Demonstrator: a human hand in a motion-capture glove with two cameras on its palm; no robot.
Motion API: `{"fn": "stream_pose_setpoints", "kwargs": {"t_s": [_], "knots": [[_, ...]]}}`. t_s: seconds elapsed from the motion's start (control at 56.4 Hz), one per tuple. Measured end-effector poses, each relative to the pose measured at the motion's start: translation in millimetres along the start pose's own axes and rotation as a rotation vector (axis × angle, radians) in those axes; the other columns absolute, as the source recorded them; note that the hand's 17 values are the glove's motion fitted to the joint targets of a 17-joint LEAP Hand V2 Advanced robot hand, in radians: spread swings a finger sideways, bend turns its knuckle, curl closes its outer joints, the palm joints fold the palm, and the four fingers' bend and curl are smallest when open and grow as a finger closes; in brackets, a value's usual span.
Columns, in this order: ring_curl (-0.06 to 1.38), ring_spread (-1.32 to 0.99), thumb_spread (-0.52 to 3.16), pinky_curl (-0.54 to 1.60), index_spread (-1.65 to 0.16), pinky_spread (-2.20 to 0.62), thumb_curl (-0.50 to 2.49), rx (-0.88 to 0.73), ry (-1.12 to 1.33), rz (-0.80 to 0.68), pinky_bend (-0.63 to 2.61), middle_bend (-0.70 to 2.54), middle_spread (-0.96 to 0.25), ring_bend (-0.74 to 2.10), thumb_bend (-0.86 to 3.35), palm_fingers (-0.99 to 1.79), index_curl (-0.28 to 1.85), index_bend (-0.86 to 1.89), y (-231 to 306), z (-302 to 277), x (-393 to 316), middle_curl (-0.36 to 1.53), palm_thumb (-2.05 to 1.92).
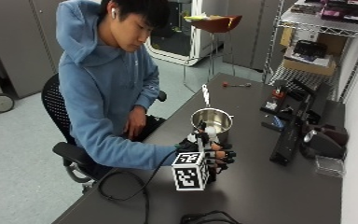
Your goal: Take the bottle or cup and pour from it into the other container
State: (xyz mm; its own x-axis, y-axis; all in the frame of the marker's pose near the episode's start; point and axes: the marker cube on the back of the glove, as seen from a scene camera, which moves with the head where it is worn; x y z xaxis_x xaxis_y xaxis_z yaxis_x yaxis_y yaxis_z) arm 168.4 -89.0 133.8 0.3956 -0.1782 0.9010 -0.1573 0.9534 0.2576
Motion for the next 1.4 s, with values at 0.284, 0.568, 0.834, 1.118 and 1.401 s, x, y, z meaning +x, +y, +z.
{"fn": "stream_pose_setpoints", "kwargs": {"t_s": [0.284, 0.568, 0.834, 1.118, 1.401], "knots": [[0.32, 0.09, 0.84, 0.32, -0.31, 0.23, 0.38, 0.119, -0.052, -0.029, 0.88, 0.27, 0.06, 0.61, 0.0, 0.42, 0.15, 0.11, -4, 10, 0, 0.36, 0.74], [0.35, -0.06, 0.63, 0.27, -0.12, 0.0, 0.5, 0.226, -0.041, -0.013, 0.6, 0.34, 0.01, 0.59, 0.01, 1.09, 0.3, 0.2, -10, 16, -6, 0.42, 1.01], [0.39, -0.09, 0.39, 0.3, -0.08, -0.1, 0.59, 0.092, 0.161, -0.052, 0.59, 0.31, -0.02, 0.53, -0.03, 1.17, 0.37, 0.17, -19, 32, -46, 0.45, 1.06], [0.42, -0.1, 0.31, 0.33, -0.08, -0.12, 0.64, -0.162, 0.659, -0.071, 0.58, 0.3, -0.03, 0.51, -0.04, 1.19, 0.4, 0.16, -40, 54, -103, 0.48, 1.04], [0.44, -0.11, 0.26, 0.35, -0.08, -0.13, 0.66, -0.432, 1.285, -0.079, 0.57, 0.3, -0.03, 0.51, -0.04, 1.22, 0.42, 0.17, -52, 105, -148, 0.5, 1.02]]}}
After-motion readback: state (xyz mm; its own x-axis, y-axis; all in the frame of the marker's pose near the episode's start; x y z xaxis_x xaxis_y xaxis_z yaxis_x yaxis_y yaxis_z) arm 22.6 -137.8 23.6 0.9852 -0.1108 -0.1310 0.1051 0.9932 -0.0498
